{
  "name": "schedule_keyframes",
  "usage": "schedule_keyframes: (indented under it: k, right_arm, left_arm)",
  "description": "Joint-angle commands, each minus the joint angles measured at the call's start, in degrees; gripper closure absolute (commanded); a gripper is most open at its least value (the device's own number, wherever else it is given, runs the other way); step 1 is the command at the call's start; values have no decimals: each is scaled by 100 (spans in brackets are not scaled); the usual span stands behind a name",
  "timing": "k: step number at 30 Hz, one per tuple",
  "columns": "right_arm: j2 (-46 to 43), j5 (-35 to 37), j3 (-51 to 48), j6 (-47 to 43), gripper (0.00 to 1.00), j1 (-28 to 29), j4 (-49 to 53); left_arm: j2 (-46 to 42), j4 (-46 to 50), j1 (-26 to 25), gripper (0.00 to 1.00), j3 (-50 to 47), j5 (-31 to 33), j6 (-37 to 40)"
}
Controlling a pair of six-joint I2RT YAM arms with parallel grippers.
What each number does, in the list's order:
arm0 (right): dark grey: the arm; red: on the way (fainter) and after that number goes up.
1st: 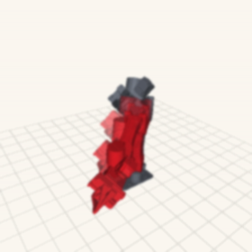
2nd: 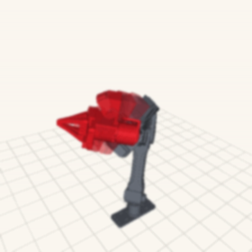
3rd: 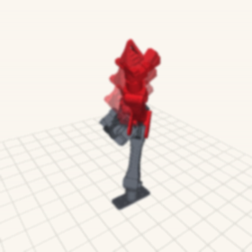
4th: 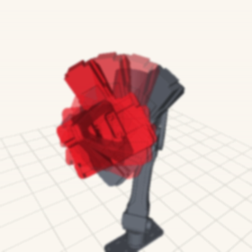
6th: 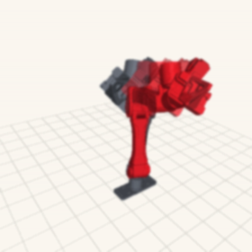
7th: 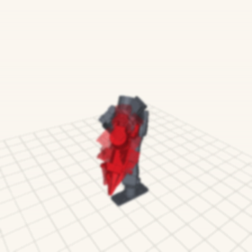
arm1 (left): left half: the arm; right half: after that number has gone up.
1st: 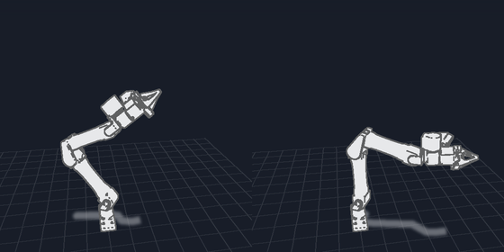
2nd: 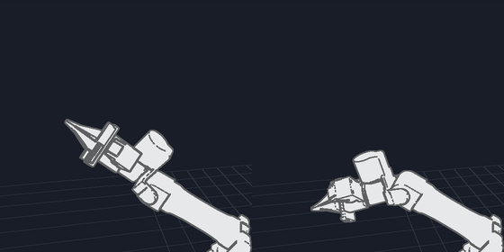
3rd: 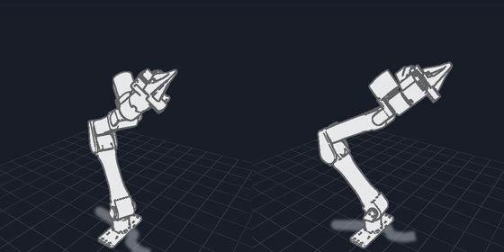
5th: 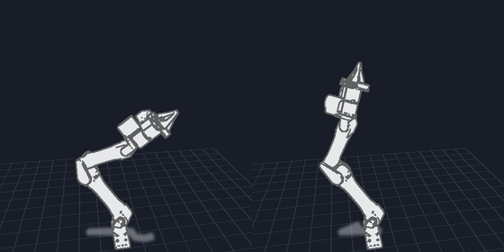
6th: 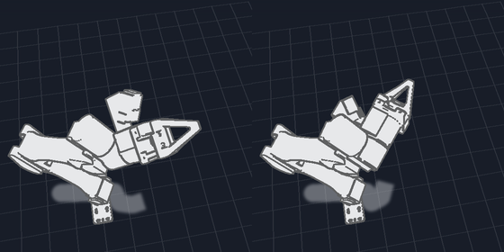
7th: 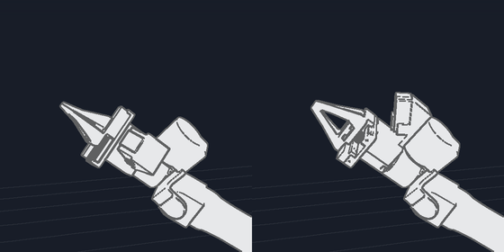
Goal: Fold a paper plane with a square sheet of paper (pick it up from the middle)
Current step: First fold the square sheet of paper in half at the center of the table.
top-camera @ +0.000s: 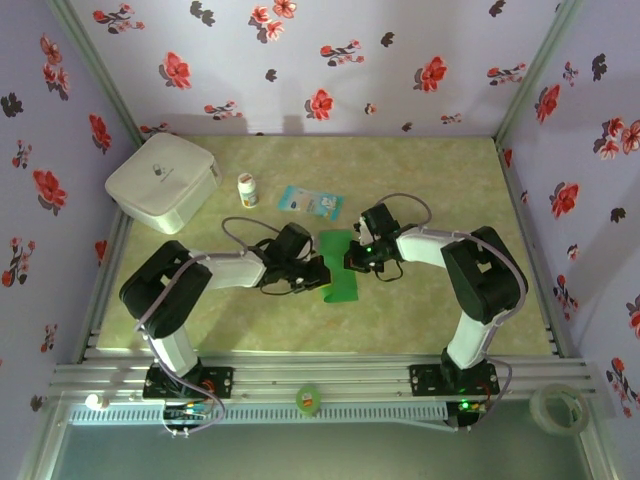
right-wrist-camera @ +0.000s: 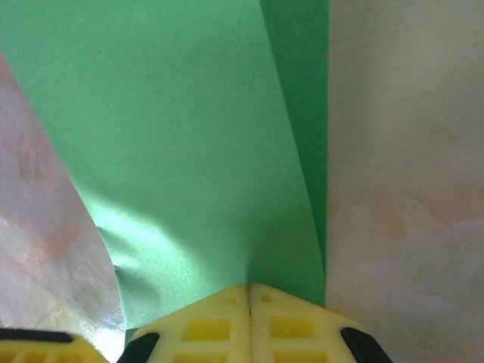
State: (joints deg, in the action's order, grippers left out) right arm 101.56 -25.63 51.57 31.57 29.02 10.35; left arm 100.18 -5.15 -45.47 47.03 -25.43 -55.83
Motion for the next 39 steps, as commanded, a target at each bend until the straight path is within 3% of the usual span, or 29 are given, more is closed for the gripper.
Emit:
schedule_keyframes:
  k: [1,5,14,22,30,39]
  right_arm:
    - [219,716,-314,50,100,-55,637]
    - [247,754,-349,45,100,-61,604]
    - [195,790,-393,84,100,-60,581]
    - [186,790,-400,75,100,-60,582]
    - [207,805,-429,63,100,-61,573]
    - [225,901,-393,-50,100,-71,694]
  left_arm:
    - [159,3,-53,100,-310,-31,48]
    - [73,285,-44,100,-509,329,447]
    - [-533,99,-146,99,-222,209,399]
    - [-30,-1055,-176,99,-405,-233,-106]
    - [168,-1202,-225,99,-930,-228,-172]
    - [-203,-946,-481,99,-1324,-155,-50]
